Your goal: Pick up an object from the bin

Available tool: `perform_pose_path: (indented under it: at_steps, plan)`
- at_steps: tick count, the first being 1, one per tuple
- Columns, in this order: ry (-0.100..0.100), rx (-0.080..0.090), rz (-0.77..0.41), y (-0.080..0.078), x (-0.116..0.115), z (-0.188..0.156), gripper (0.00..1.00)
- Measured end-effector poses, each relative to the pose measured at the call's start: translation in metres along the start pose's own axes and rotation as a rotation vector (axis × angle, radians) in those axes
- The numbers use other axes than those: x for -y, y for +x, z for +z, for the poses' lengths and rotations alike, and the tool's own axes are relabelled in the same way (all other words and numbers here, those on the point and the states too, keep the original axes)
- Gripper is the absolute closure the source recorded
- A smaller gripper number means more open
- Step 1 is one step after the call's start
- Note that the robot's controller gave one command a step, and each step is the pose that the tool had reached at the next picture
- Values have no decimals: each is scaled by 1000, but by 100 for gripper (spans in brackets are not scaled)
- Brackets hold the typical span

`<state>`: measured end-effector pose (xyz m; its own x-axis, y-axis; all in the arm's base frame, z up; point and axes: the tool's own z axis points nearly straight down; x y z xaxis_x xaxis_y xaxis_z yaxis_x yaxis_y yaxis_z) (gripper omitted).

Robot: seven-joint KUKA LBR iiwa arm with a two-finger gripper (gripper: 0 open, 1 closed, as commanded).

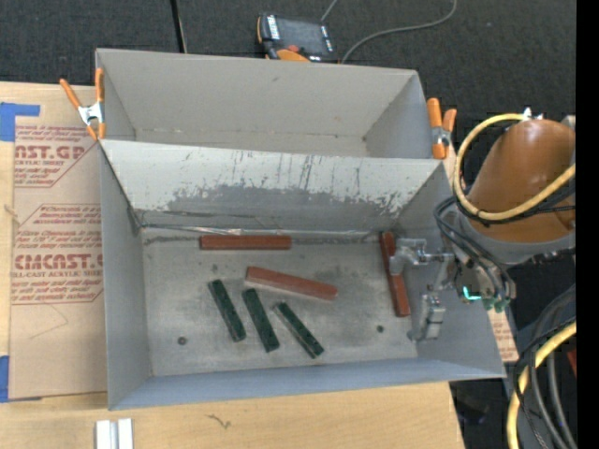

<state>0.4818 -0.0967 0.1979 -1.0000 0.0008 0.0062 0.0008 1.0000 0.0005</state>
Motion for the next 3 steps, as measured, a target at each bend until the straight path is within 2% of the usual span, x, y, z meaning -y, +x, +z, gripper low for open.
perform_pose_path:
  at_steps: [1,2,3]
  plan:
    - [-2,3,312,-54,-49,131,0]
    - [0,6,313,-55,-48,128,100]
    - [1,6,313,-54,-47,128,0]
